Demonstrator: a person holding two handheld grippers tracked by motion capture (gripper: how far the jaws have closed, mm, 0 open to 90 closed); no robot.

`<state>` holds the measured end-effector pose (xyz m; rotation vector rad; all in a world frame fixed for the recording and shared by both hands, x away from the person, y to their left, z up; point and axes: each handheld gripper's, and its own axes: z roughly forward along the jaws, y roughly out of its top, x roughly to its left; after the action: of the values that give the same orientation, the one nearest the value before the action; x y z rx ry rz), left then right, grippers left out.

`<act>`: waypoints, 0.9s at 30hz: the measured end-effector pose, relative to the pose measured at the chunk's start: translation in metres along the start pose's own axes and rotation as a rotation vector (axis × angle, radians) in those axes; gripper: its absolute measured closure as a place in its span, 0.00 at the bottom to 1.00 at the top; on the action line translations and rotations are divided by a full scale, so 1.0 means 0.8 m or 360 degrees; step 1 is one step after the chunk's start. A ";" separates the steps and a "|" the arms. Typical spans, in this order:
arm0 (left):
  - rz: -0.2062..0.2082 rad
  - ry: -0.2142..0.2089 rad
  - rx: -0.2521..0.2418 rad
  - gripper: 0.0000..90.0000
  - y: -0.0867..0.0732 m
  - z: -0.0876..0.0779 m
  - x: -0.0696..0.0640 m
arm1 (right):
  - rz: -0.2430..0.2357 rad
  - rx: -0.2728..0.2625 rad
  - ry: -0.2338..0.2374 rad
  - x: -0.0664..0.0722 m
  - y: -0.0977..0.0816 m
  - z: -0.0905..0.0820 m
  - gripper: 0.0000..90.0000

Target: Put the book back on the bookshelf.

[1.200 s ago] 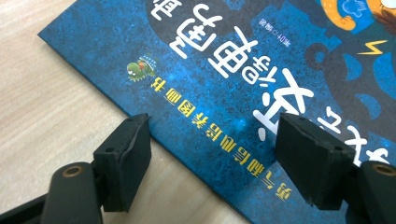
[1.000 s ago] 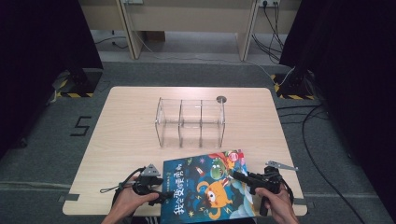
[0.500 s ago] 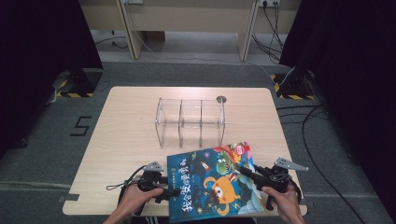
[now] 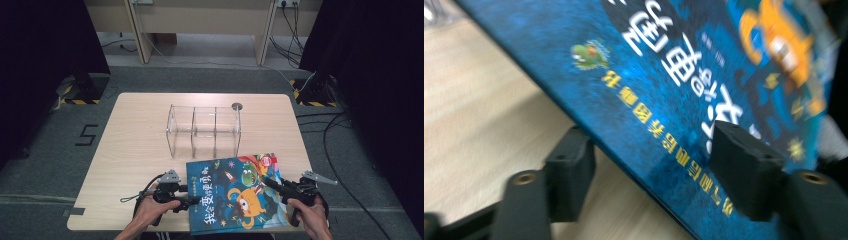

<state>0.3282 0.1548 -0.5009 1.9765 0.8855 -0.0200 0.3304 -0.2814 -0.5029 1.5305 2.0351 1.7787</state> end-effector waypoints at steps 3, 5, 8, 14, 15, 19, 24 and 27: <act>-0.0053 -0.0112 -0.0041 0.46 -0.001 0.003 0.000 | -0.0005 0.0035 -0.0010 0.002 -0.003 0.002 0.57; -0.0058 -0.0127 -0.0055 0.46 0.000 0.002 -0.002 | -0.0004 0.0037 -0.0010 0.003 -0.003 0.002 0.57; -0.0046 -0.0133 -0.0104 0.51 0.007 -0.005 -0.002 | 0.0016 0.0026 -0.0008 0.003 -0.002 0.002 0.56; -0.0078 -0.0175 -0.0166 0.57 0.014 -0.014 -0.003 | 0.0034 0.0009 0.0006 0.003 -0.001 0.002 0.55; -0.0081 -0.0193 -0.0184 0.58 0.017 -0.017 -0.005 | 0.0055 0.0008 0.0009 0.002 -0.001 0.001 0.54; -0.0060 -0.0203 -0.0231 0.62 0.028 -0.024 -0.015 | 0.0100 0.0002 0.0004 0.001 -0.001 -0.001 0.53; -0.0068 -0.0207 -0.0246 0.62 0.037 -0.023 -0.018 | 0.0123 -0.0006 -0.0014 -0.004 -0.002 -0.003 0.52; -0.0076 -0.0310 -0.0224 0.64 0.041 -0.015 -0.024 | 0.0177 0.0025 0.0011 -0.006 -0.003 -0.002 0.51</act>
<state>0.3297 0.1429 -0.4630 1.7885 0.7854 -0.1703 0.3300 -0.2855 -0.5067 1.6754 2.0093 1.8118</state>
